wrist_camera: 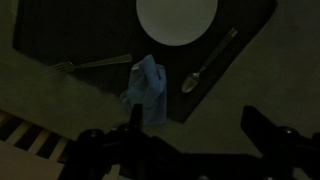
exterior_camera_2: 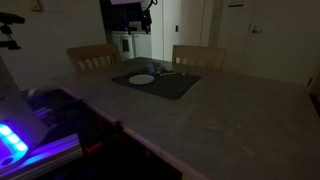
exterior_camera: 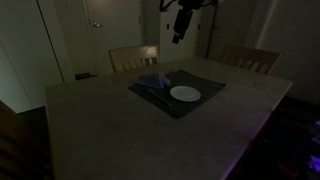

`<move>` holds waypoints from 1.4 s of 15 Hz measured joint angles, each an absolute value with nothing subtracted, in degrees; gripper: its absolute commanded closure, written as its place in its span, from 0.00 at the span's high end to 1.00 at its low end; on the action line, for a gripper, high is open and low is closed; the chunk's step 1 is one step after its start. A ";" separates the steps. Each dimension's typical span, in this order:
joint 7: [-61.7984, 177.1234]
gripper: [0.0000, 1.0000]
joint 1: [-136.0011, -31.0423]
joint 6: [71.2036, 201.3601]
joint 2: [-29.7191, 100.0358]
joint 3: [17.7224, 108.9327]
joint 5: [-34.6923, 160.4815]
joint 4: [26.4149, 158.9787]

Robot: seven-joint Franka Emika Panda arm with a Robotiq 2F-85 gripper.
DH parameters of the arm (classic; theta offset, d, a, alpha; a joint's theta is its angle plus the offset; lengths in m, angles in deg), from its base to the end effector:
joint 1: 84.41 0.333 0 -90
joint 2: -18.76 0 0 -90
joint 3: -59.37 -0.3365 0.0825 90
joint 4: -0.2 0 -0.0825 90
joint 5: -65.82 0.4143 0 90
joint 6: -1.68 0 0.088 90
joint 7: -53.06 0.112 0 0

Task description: Put the spoon on the white plate

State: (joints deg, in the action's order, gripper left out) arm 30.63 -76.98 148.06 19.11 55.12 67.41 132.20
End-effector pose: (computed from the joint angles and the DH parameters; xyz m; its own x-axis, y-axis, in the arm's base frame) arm 0.5473 0.1128 0.3635 0.8121 0.5354 0.2319 0.5344 -0.8421 0.0730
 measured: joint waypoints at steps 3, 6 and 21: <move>27.11 1.00 -76.98 148.02 22.09 54.27 70.58 130.23; 23.23 1.00 -77.18 147.67 25.42 53.49 73.28 127.91; 33.49 1.00 -75.89 143.97 28.68 49.50 71.36 127.81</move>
